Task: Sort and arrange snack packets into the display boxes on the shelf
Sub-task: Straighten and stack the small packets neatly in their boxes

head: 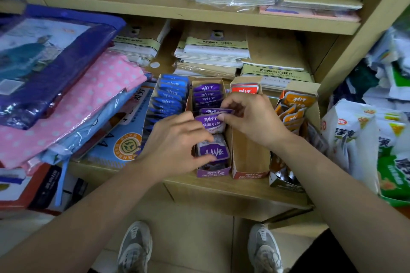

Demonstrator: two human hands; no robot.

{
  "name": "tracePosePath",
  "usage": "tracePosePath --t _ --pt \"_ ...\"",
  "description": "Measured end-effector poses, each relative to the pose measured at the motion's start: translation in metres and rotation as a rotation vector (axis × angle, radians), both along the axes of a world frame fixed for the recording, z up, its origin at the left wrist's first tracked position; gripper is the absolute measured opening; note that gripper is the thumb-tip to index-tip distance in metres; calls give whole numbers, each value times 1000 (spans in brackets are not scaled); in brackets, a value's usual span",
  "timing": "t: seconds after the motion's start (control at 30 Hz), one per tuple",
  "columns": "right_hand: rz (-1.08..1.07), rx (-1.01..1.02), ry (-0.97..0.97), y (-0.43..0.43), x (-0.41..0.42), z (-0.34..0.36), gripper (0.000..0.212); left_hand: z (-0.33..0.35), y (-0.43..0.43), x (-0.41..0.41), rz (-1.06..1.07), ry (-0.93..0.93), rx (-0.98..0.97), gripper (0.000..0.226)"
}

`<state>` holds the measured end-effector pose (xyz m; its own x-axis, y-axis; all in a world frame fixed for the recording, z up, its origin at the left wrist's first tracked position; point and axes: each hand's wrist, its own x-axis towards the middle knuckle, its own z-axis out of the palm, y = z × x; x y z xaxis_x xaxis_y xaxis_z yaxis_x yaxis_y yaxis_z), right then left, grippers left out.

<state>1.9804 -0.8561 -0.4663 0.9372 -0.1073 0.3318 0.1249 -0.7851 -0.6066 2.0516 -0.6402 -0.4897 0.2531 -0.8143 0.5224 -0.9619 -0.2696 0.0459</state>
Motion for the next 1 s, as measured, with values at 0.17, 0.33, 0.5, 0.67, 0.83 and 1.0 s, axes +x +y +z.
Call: tracePosePath --t 0.17,0.33,0.5,0.67,0.83,1.0 --pt "-19 -13 8 1 -1 1 18 -2 -6 2 95 -41 251 55" --pt "-29 -14 12 0 0 0 17 -2 -7 0 80 40 229 16" --pt "7 38 12 -2 0 0 14 -4 -2 4 16 28 68 16" --pt "81 135 53 -5 -4 4 18 4 -7 7 87 144 -181 12" --pt "125 220 138 -5 -8 9 33 14 -11 11 151 236 -383 8" --pt "8 -17 27 1 -1 -1 26 16 -9 7 149 352 -409 18"
